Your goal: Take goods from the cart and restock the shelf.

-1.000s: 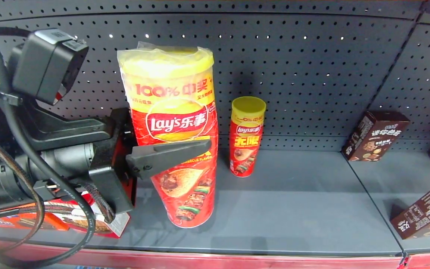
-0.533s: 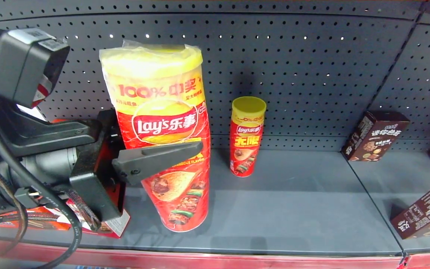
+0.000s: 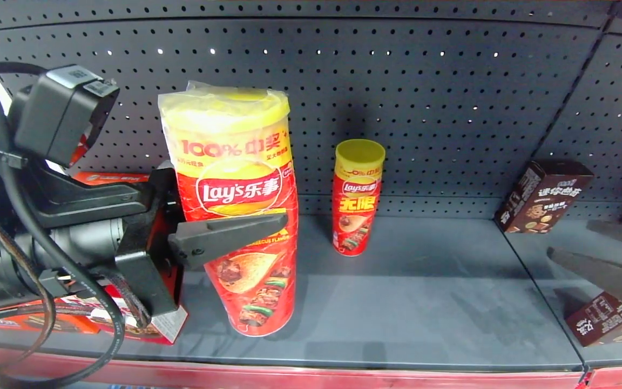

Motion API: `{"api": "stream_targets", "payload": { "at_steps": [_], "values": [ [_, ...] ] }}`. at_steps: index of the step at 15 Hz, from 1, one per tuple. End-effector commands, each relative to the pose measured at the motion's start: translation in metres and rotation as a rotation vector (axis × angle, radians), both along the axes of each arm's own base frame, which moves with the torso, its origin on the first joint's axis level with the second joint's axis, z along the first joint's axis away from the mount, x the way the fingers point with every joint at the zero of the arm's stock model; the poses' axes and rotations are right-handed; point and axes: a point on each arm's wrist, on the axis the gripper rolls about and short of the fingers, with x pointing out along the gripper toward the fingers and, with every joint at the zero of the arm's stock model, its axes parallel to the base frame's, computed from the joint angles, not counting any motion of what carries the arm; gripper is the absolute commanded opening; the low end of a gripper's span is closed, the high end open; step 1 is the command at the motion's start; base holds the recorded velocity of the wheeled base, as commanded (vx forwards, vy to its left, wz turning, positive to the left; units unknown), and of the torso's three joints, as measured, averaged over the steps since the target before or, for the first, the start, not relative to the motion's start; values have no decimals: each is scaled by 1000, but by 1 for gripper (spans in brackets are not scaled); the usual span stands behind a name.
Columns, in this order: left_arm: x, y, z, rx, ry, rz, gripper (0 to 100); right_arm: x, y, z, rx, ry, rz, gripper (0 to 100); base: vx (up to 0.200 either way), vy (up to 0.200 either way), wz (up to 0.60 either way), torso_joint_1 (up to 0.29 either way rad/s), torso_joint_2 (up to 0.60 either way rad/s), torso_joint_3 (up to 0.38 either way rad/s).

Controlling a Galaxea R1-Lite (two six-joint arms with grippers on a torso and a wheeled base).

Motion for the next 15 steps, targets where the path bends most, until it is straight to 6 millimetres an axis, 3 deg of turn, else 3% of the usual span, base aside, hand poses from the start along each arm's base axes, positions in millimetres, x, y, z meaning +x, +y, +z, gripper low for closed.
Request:
{"api": "stream_targets", "payload": {
  "at_steps": [1,3,8,12,15],
  "values": [
    [4,-1,-3,6,12,3,0,52,23,-7,-29,61,20,100,0,0,0,0,0,0],
    [4,-1,-3,6,12,4,0,67,32,-1,-34,25,70,100,0,0,0,0,0,0],
    [5,-2,-3,7,16,-5,0,145,50,13,-120,-119,518,100,0,0,0,0,0,0],
    [3,0,-1,3,8,-2,0,177,62,11,-67,-156,773,100,0,0,0,0,0,0],
    [3,0,-1,3,8,-2,0,197,69,2,-93,-194,815,100,0,0,0,0,0,0]
  ]
}}
